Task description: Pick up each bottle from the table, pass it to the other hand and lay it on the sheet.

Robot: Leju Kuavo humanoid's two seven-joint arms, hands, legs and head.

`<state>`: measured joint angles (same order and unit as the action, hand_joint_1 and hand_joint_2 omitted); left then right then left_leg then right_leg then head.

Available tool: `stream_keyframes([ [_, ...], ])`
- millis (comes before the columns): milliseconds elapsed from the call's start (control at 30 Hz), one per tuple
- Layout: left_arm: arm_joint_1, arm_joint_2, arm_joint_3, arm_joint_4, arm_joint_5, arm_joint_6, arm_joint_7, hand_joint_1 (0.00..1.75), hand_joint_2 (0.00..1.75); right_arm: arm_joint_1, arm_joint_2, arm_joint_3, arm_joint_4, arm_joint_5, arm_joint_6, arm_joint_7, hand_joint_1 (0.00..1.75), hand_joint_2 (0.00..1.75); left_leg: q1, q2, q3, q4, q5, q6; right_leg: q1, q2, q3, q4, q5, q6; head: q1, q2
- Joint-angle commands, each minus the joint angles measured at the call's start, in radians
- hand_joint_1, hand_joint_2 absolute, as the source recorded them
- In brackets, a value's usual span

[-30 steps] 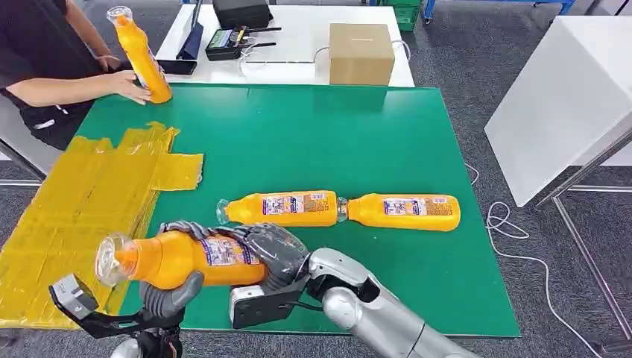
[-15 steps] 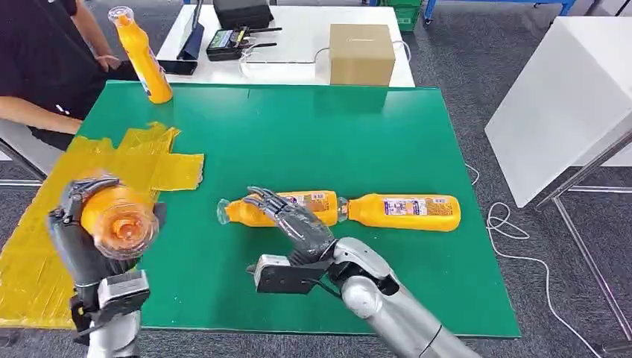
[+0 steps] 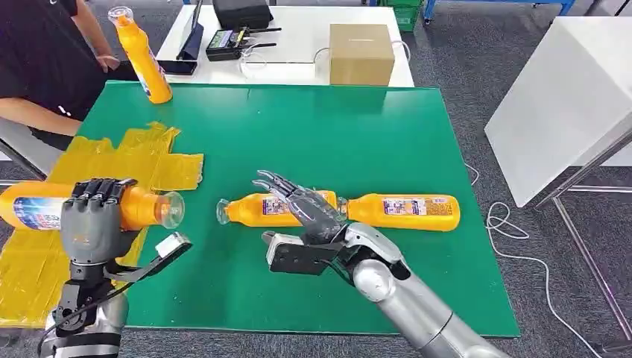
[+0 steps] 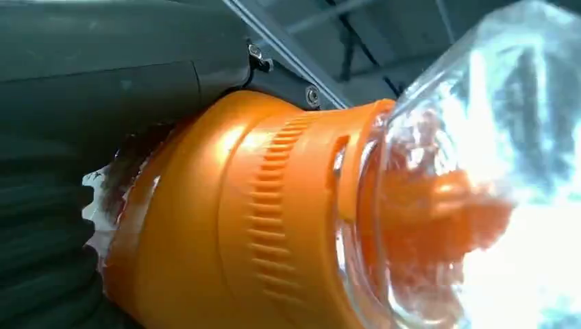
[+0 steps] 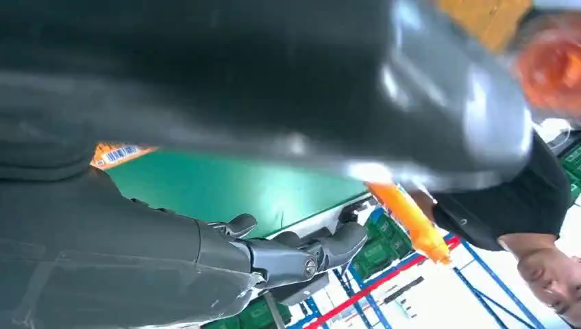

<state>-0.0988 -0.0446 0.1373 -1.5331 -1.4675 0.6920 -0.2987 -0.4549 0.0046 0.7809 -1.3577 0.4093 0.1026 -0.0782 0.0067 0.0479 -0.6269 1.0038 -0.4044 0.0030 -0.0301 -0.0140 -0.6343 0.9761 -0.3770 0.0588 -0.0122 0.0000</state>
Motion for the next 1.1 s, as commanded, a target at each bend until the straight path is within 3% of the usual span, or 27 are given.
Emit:
stream_keyframes([
  [33,-0.06,0.06,0.014,0.167,-0.005,0.006,0.004,1.75,1.75,-0.053,-0.031,0.03,0.028,-0.005,0.008,0.006,0.0,0.0,0.0,-0.003,0.002,0.0,-0.001,0.0,0.0,-0.001,0.003,0.0,-0.001,-0.002,0.0,0.0],
  [133,-0.117,0.15,-0.061,0.399,-0.096,0.006,0.132,1.75,1.75,-0.077,-0.036,0.049,0.039,-0.021,0.029,0.008,0.0,0.0,0.0,-0.005,0.005,-0.001,-0.002,0.0,0.0,0.0,0.005,0.0,-0.002,-0.003,0.0,0.0],
  [267,-0.208,0.211,-0.095,0.653,-0.103,0.006,0.184,1.75,1.75,-0.106,-0.036,0.075,0.046,-0.047,0.035,0.012,0.0,0.0,-0.001,-0.006,0.005,-0.002,-0.001,-0.001,0.0,-0.002,0.005,-0.001,-0.001,-0.004,0.0,0.0],
  [500,-0.248,0.252,-0.108,0.811,-0.077,0.006,0.199,1.75,1.75,-0.137,-0.035,0.102,0.065,-0.061,0.037,0.046,0.0,0.0,0.002,-0.005,0.006,0.0,-0.002,-0.001,0.001,0.001,0.005,0.0,-0.002,-0.004,0.0,0.0],
  [533,-0.255,0.257,-0.089,0.86,-0.054,0.006,0.165,1.75,1.75,-0.164,-0.047,0.124,0.096,-0.044,0.048,0.062,0.0,1.75,0.001,-0.003,0.005,-0.001,-0.002,-0.001,0.001,0.001,0.005,0.0,-0.001,-0.004,0.0,0.0],
  [733,-0.279,0.254,-0.079,0.983,-0.048,0.006,0.086,1.75,1.75,-0.261,-0.011,0.134,0.293,-0.022,0.071,0.092,0.0,1.75,0.002,-0.002,0.006,0.0,-0.002,-0.001,0.001,0.002,0.006,0.0,-0.001,-0.004,0.0,0.0],
  [800,-0.3,0.253,-0.095,1.018,-0.064,-0.013,0.088,0.0,1.75,-0.285,0.004,0.139,0.343,-0.013,0.079,0.1,0.0,1.75,0.0,-0.003,0.003,-0.001,0.0,-0.001,0.0,0.0,0.003,0.0,-0.001,-0.002,0.0,0.0],
  [833,-0.308,0.249,-0.098,1.032,-0.058,-0.027,0.079,0.0,1.75,-0.296,0.012,0.141,0.371,-0.012,0.085,0.099,0.0,1.75,0.002,-0.006,0.008,0.001,-0.003,-0.001,0.002,0.0,0.008,0.001,-0.003,-0.006,0.001,0.0],
  [867,-0.311,0.248,-0.099,1.034,-0.058,-0.029,0.078,0.0,1.75,-0.297,0.014,0.141,0.376,-0.012,0.086,0.099,0.0,0.0,0.0,-0.004,0.005,0.0,-0.001,-0.001,0.0,-0.001,0.005,0.001,-0.001,-0.004,0.0,0.0],
  [1033,-0.332,0.247,-0.111,1.039,0.038,-0.138,-0.056,0.0,1.75,-0.345,0.045,0.159,0.521,0.027,0.109,0.1,0.0,0.0,0.001,-0.007,0.006,-0.001,0.001,0.0,0.0,-0.003,0.007,0.001,0.0,-0.004,0.0,0.0],
  [1067,-0.332,0.247,-0.111,1.039,0.038,-0.138,-0.056,0.0,1.75,-0.345,0.045,0.159,0.521,0.027,0.109,0.1,0.0,1.75,0.0,-0.007,0.006,-0.001,0.002,0.0,0.0,-0.004,0.007,0.001,0.0,-0.003,0.0,0.0],
  [1100,-0.326,0.246,-0.12,1.02,0.064,-0.135,-0.088,0.0,1.75,-0.355,0.058,0.154,0.569,0.042,0.108,0.101,0.0,1.75,0.001,-0.008,0.007,-0.001,0.002,-0.001,0.001,-0.003,0.009,0.0,0.0,-0.005,0.0,0.0],
])
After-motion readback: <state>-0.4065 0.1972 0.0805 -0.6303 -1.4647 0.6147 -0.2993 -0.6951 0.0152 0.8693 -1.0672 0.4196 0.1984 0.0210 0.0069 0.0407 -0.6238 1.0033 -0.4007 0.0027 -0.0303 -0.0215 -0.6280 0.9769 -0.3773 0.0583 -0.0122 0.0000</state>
